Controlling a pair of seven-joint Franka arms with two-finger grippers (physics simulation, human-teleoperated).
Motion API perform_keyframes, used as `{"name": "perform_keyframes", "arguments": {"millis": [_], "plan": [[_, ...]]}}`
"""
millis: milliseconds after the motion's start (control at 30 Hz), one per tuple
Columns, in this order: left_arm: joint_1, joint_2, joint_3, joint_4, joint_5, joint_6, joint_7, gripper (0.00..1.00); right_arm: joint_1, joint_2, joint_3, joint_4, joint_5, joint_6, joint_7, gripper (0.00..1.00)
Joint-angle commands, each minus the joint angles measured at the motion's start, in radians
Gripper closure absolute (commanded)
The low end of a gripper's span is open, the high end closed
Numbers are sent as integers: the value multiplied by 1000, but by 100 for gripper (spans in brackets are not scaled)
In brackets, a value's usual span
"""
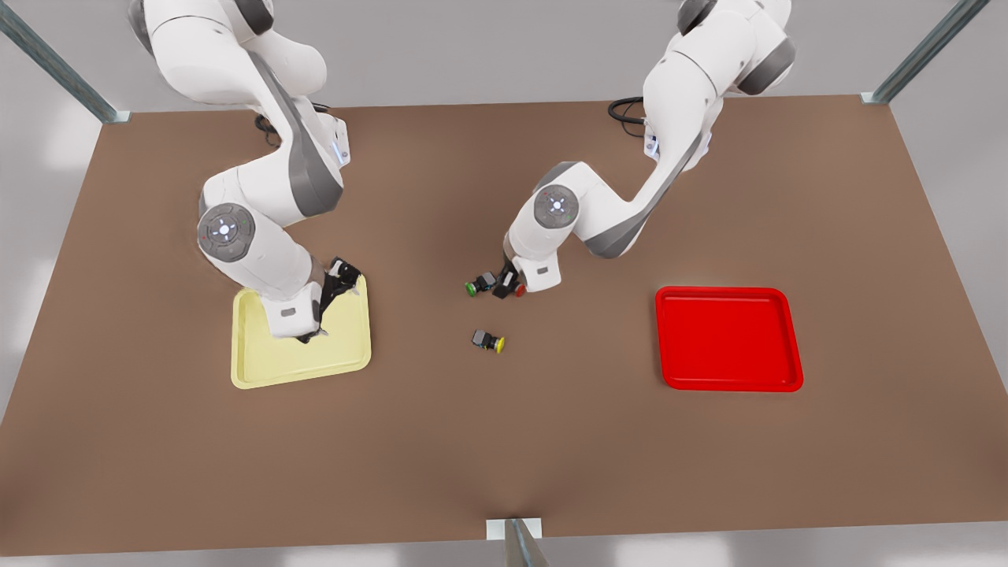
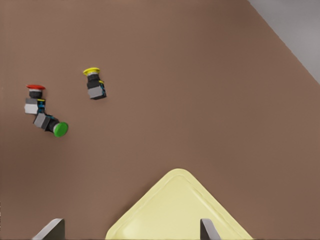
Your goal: Place the switches on the corresponding trays according to their colors
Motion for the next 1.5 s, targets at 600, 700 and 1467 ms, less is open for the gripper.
{"name": "perform_keyframes", "arguments": {"millis": [600,700,1467], "plan": [[-71,118,18,-193,79,211,22,0,188,310,54,122,-7,234,35,0],[-72,165,35,-186,102,279,16,0,188,348,51,123,-15,239,32,0],[-81,223,66,-201,145,300,27,40,201,423,43,110,-38,351,101,0]]}}
